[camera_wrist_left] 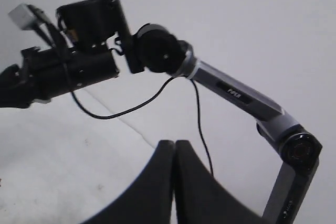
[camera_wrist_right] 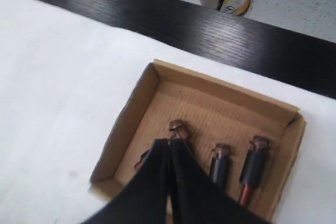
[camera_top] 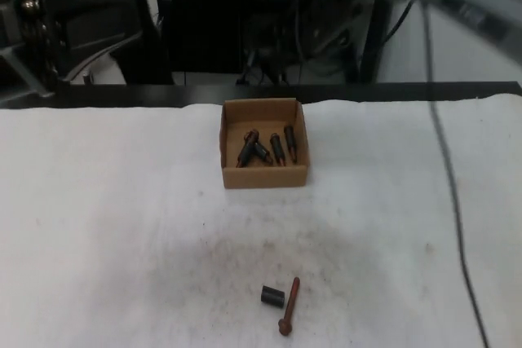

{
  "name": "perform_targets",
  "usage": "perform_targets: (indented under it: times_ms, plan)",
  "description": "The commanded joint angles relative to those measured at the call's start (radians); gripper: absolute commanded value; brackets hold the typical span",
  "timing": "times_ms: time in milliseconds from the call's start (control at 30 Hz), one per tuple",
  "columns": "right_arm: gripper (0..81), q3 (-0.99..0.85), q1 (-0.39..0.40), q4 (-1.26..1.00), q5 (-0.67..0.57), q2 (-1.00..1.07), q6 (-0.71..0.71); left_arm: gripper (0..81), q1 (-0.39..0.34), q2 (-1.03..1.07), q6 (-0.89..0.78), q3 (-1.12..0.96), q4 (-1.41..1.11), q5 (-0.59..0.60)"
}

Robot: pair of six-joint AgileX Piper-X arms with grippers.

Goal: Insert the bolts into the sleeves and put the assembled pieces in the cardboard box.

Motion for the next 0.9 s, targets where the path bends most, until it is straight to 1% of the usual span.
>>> perform_targets:
  times_ms: [0,67,100,133,200,267,333,400,467,533,567,667,733,767,800,867]
  plan:
    - [0.3,-0.007,-0.002,0.249,-0.043,-0.06,-0.073,0.3,-0.024,-0.016,0.058,0.0,-0.003,0.009]
    - [0.3,-0.007,-0.002,0.411,-0.01,-0.064,-0.105,0.3,-0.048,-0.016,0.077,0.0,0.006,0.009]
    - [0.3,-0.002,-0.002,0.486,0.036,-0.064,-0.124,0.3,-0.067,-0.016,0.077,0.0,0.018,0.009]
    - [0.3,0.015,-0.002,0.534,0.091,-0.064,-0.132,0.3,-0.091,-0.018,0.077,0.0,0.043,0.009]
    - [0.3,0.071,-0.004,0.608,0.149,-0.067,-0.132,0.3,-0.141,-0.018,0.103,0.0,0.103,0.009]
    - [0.3,0.145,-0.012,0.622,0.136,-0.081,-0.123,0.3,-0.201,-0.018,0.191,0.0,0.203,0.007]
    - [0.3,0.231,-0.012,0.606,0.132,-0.1,-0.084,0.3,-0.251,-0.018,0.279,0.0,0.317,-0.007]
    - [0.3,0.335,-0.012,0.56,0.087,-0.133,-0.067,0.3,-0.296,-0.018,0.386,0.0,0.471,-0.066]
    - [0.3,0.443,-0.004,0.5,-0.024,-0.174,-0.07,0.3,-0.321,-0.018,0.512,0.0,0.651,-0.173]
    - [0.3,0.53,0.012,0.427,-0.1,-0.212,-0.093,0.3,-0.334,-0.018,0.669,0.0,0.842,-0.371]
    - [0.3,0.569,0.024,0.403,-0.117,-0.232,-0.135,0.3,-0.338,-0.018,0.738,0.0,0.913,-0.497]
    - [0.3,0.637,0.064,0.392,-0.115,-0.275,-0.24,0.3,-0.337,-0.018,0.855,0.0,1.104,-0.836]
    - [0.3,0.654,0.092,0.386,-0.115,-0.297,-0.313,0.3,-0.337,-0.018,0.88,0.0,1.152,-0.992]
    - [0.3,0.654,0.103,0.383,-0.115,-0.304,-0.338,0.3,-0.337,-0.018,0.879,0.0,1.156,-1.036]
    - [0.3,0.654,0.118,0.373,-0.115,-0.311,-0.377,0.3,-0.337,-0.018,0.877,0.0,1.153,-1.05]
    - [0.0,0.654,0.145,0.348,-0.131,-0.326,-0.475,0.3,-0.337,-0.018,0.877,0.0,1.13,-1.038]
